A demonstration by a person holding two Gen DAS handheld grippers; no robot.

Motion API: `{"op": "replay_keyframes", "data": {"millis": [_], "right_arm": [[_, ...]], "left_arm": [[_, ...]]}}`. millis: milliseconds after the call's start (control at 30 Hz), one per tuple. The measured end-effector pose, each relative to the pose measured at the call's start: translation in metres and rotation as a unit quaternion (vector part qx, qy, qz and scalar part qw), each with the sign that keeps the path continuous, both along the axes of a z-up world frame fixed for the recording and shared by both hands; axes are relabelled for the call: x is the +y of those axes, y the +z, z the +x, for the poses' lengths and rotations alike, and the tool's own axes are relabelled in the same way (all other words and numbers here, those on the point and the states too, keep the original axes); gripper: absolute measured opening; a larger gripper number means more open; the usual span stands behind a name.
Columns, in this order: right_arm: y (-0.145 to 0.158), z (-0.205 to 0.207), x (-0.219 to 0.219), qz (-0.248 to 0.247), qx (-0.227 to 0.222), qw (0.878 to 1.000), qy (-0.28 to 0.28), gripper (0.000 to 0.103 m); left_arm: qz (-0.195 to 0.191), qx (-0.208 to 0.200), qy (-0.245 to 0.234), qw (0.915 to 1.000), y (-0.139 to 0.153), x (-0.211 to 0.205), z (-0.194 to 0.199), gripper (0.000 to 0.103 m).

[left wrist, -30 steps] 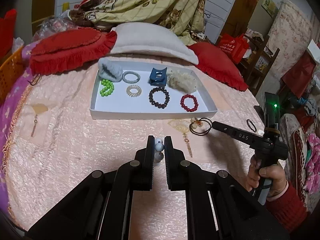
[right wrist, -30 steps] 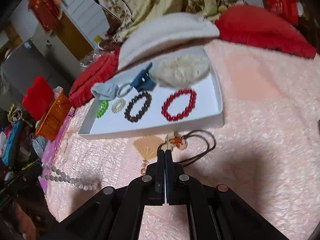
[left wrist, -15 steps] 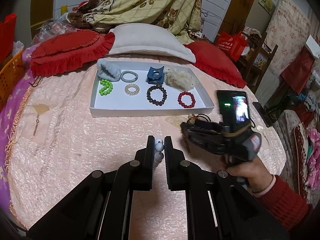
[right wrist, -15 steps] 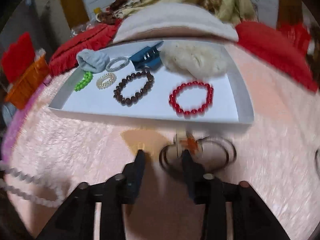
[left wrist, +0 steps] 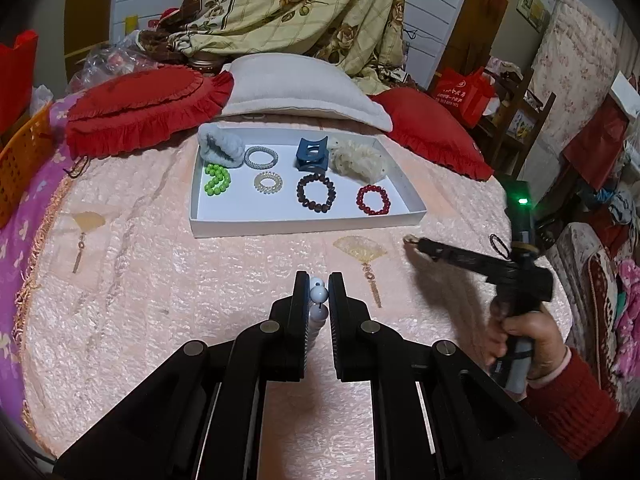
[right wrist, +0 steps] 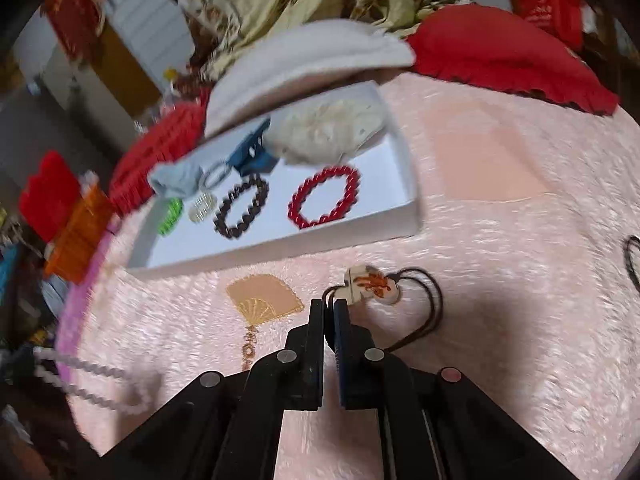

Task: Organize jewelry
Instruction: 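Lift the pearl strand with left tool while right lifts the pendant toward the box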

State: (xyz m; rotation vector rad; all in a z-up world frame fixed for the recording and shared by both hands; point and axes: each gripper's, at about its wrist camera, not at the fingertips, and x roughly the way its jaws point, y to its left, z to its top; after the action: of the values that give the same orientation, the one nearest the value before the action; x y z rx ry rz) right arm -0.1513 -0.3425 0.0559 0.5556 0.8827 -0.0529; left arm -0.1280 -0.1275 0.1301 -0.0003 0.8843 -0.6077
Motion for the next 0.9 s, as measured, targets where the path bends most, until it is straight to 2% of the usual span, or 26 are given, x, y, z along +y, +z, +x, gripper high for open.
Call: {"op": "replay_keyframes", "data": {"millis": [300,433,700,900], "right_arm": [[0.056,-0.013,-0.007,0.046,-0.067,0.997,0.0,0.004],[0.074,-0.01,0.006,0.039,-0.082,0.996,0.017,0.004],[0.09,0.006,0.024,0.026,-0.088,0.995,0.038,0.004],[0.095,0.023,0.034,0.012,-0.088,0.995,0.051,0.004]], "left_arm": [[-0.013,-0.013,-0.011,0.9998,0.024,-0.005,-0.002,0.008],[-0.006,-0.027,-0.014,0.9995,0.035,-0.006,0.002,0.008],[0.023,-0.058,-0.006,0.998,0.049,-0.007,0.023,0.008],[0.038,-0.066,-0.003,0.9971,0.054,-0.014,0.048,0.008]]}}
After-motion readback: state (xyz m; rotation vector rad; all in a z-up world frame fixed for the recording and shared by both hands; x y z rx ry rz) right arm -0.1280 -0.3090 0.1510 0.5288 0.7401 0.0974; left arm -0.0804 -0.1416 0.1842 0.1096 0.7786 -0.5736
